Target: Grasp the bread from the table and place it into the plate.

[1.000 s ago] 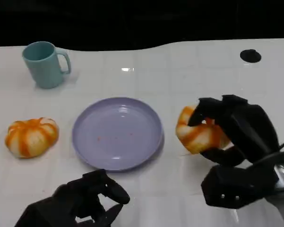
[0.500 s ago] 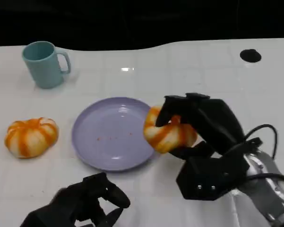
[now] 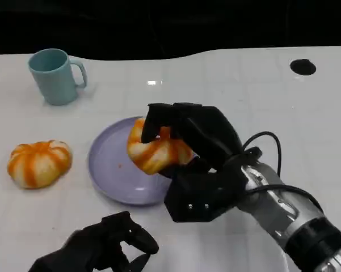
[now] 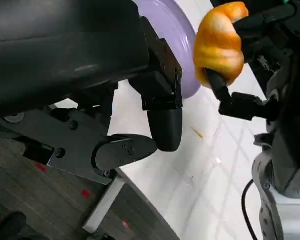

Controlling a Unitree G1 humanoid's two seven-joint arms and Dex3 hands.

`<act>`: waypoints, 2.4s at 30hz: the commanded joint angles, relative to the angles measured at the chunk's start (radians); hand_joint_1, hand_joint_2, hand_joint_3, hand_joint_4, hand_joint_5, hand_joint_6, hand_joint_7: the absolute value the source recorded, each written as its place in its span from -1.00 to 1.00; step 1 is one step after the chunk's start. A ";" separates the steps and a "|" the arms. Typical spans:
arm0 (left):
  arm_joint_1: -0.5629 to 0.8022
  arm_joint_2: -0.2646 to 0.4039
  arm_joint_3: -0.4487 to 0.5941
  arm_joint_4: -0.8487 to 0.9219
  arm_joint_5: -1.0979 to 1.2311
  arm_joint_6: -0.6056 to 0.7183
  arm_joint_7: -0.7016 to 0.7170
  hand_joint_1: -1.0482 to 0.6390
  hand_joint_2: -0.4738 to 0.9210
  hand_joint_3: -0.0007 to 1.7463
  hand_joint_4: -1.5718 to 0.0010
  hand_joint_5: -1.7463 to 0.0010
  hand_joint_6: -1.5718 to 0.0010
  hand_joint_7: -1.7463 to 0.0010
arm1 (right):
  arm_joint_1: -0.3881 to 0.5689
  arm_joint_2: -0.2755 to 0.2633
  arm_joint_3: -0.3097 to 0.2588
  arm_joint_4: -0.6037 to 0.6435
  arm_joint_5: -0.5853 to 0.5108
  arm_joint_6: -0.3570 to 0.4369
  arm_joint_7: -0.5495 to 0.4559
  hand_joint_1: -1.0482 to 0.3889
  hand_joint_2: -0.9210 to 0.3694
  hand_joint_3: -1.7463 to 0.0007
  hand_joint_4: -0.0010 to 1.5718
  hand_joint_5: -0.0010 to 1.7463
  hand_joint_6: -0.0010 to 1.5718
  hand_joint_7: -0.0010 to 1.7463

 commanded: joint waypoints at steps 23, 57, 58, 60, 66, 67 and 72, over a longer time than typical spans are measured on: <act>-0.004 0.005 0.003 0.005 0.006 -0.012 0.007 -0.04 0.88 -0.33 0.18 -1.00 0.20 -0.45 | -0.079 -0.034 0.104 -0.091 -0.046 0.325 0.347 -0.46 -1.00 0.69 -0.99 -0.66 -0.68 -1.00; -0.008 0.011 -0.010 -0.003 0.051 -0.024 0.003 -0.05 0.87 -0.28 0.20 -1.00 0.20 -0.45 | 0.592 -0.351 -0.242 -0.774 0.255 -0.092 0.316 -0.08 -1.00 0.85 -0.32 0.12 0.01 -0.69; -0.010 0.012 -0.011 -0.005 0.054 -0.021 0.004 -0.05 0.87 -0.28 0.20 -1.00 0.20 -0.45 | 0.606 -0.356 -0.257 -0.779 0.264 -0.105 0.316 -0.07 -1.00 0.85 -0.29 0.14 0.03 -0.68; -0.014 0.015 -0.010 -0.004 0.061 -0.026 0.006 -0.03 0.86 -0.28 0.20 -1.00 0.21 -0.45 | 0.629 -0.358 -0.283 -0.779 0.288 -0.135 0.312 -0.01 -1.00 0.86 -0.21 0.24 0.08 -0.56; -0.030 0.021 -0.007 0.004 0.062 -0.023 0.002 -0.02 0.86 -0.28 0.20 -1.00 0.21 -0.45 | 0.682 -0.369 -0.357 -0.780 0.310 -0.181 0.298 0.11 -0.88 0.69 -0.04 0.65 -0.07 0.13; -0.031 0.021 -0.007 0.005 0.060 -0.022 0.001 -0.02 0.86 -0.28 0.20 -1.00 0.21 -0.45 | 0.693 -0.370 -0.367 -0.790 0.312 -0.173 0.302 0.13 -0.68 0.41 -0.02 0.68 -0.05 0.14; -0.035 0.016 -0.003 0.009 0.046 -0.018 -0.001 -0.02 0.85 -0.27 0.19 -1.00 0.21 -0.45 | 0.750 -0.378 -0.399 -0.836 0.374 -0.150 0.344 0.46 -0.09 -0.51 0.13 0.85 0.14 0.25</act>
